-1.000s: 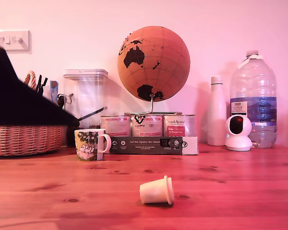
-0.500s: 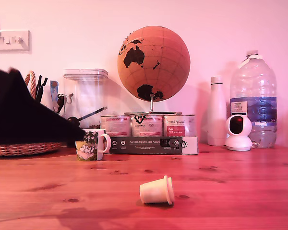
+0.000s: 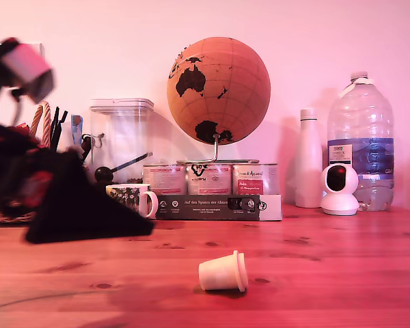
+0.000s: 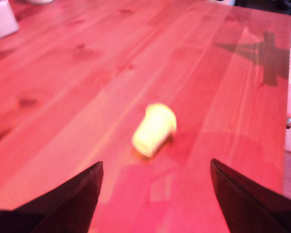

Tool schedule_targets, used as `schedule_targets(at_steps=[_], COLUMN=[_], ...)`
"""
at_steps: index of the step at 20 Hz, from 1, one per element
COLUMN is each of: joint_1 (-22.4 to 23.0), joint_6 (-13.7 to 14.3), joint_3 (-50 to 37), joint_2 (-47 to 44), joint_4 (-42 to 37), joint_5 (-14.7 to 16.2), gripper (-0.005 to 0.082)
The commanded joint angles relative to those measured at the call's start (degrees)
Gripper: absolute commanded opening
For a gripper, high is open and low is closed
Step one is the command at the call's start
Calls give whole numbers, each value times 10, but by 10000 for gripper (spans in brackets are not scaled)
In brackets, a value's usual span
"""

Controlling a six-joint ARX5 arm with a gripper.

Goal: Pick up the coffee capsules on the table and drop them inside the coffee cup

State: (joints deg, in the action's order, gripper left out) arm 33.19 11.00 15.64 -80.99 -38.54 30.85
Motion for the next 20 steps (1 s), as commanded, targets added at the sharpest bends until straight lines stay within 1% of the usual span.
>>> schedule_targets(at_steps=[1,8,12,14,16,20], joint_1=[-2,1,13,19,26,38], joint_6=[13,37,56,58,72,81], joint_3=[14,87,137,164,191,238], joint_2=[-27,-123,-169,-188,-206,-243], joint_4=[-5,6,41,61,87,130], joint_5=[10,50,58,65,71,75], gripper=[639,639,639,639,639,639])
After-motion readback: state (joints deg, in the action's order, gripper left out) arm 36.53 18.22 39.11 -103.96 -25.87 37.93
